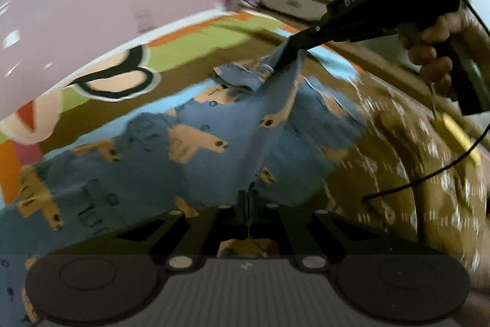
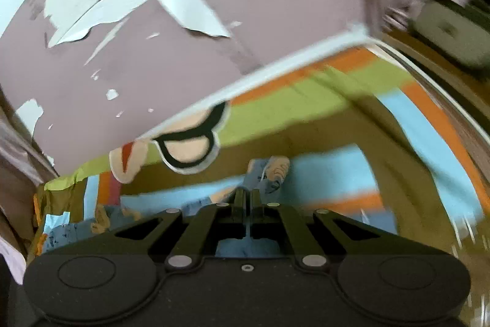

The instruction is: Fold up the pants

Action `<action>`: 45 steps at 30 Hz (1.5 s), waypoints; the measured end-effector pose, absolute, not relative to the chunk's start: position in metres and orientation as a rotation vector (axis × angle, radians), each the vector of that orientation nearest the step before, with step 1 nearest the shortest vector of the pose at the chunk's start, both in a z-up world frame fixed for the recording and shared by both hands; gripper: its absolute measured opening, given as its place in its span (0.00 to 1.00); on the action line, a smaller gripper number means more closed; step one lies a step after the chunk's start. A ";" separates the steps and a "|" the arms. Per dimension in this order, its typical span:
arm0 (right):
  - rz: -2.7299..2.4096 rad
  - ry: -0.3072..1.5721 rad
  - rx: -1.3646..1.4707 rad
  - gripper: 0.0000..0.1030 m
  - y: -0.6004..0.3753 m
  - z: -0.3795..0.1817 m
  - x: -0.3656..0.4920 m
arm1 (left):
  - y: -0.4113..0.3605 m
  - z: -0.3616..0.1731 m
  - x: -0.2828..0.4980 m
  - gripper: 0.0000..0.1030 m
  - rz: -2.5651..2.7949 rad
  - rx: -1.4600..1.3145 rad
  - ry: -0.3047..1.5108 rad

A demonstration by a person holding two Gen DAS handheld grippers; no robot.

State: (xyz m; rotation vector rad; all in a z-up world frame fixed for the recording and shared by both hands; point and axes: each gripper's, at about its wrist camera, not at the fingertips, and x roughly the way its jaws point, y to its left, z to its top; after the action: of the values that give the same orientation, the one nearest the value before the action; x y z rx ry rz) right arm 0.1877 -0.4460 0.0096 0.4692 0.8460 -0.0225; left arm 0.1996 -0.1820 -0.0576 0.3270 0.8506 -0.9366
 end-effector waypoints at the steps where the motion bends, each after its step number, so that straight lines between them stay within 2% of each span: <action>1: -0.043 0.856 0.502 0.01 -0.451 0.001 0.176 | -0.185 -0.061 0.195 0.00 -0.952 0.357 0.850; 7: -0.136 0.903 0.595 0.01 -0.465 -0.050 0.132 | -0.196 -0.083 0.186 0.00 -0.968 0.449 0.875; 18: -0.067 0.752 0.489 0.01 -0.459 -0.033 0.108 | -0.195 -0.081 0.182 0.00 -0.988 0.487 0.847; 24: -0.098 0.828 0.465 0.01 -0.455 -0.054 0.093 | -0.193 -0.087 0.182 0.00 -1.007 0.522 0.855; 25: -0.106 0.851 0.436 0.04 -0.455 -0.057 0.093 | -0.194 -0.087 0.182 0.00 -1.009 0.528 0.853; 27: -0.119 0.870 0.365 0.22 -0.453 -0.060 0.094 | -0.195 -0.087 0.182 0.00 -1.013 0.541 0.848; 29: -0.101 0.852 0.263 0.27 -0.449 -0.057 0.093 | -0.196 -0.088 0.182 0.00 -1.010 0.540 0.851; 30: -0.092 0.838 0.193 0.37 -0.444 -0.054 0.093 | -0.196 -0.088 0.182 0.00 -1.006 0.535 0.854; 32: -0.063 0.799 0.080 0.50 -0.436 -0.048 0.095 | -0.196 -0.088 0.182 0.01 -1.003 0.529 0.860; 34: 0.001 0.762 -0.035 0.55 -0.423 -0.042 0.101 | -0.197 -0.088 0.181 0.02 -1.004 0.533 0.862; 37: 0.112 0.729 -0.210 0.53 -0.398 -0.041 0.112 | -0.199 -0.089 0.180 0.03 -1.004 0.540 0.862; 43: 0.278 0.739 -0.448 0.39 -0.358 -0.060 0.128 | -0.199 -0.089 0.179 0.03 -0.997 0.540 0.863; 45: 0.291 0.739 -0.493 0.30 -0.352 -0.066 0.130 | -0.199 -0.089 0.179 0.03 -0.996 0.540 0.863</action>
State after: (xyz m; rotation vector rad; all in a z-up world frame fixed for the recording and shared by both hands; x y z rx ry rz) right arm 0.1301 -0.3522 -0.0662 -0.4927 0.7386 0.2908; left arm 0.1786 -0.1990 -0.0890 0.5396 0.8633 -0.9961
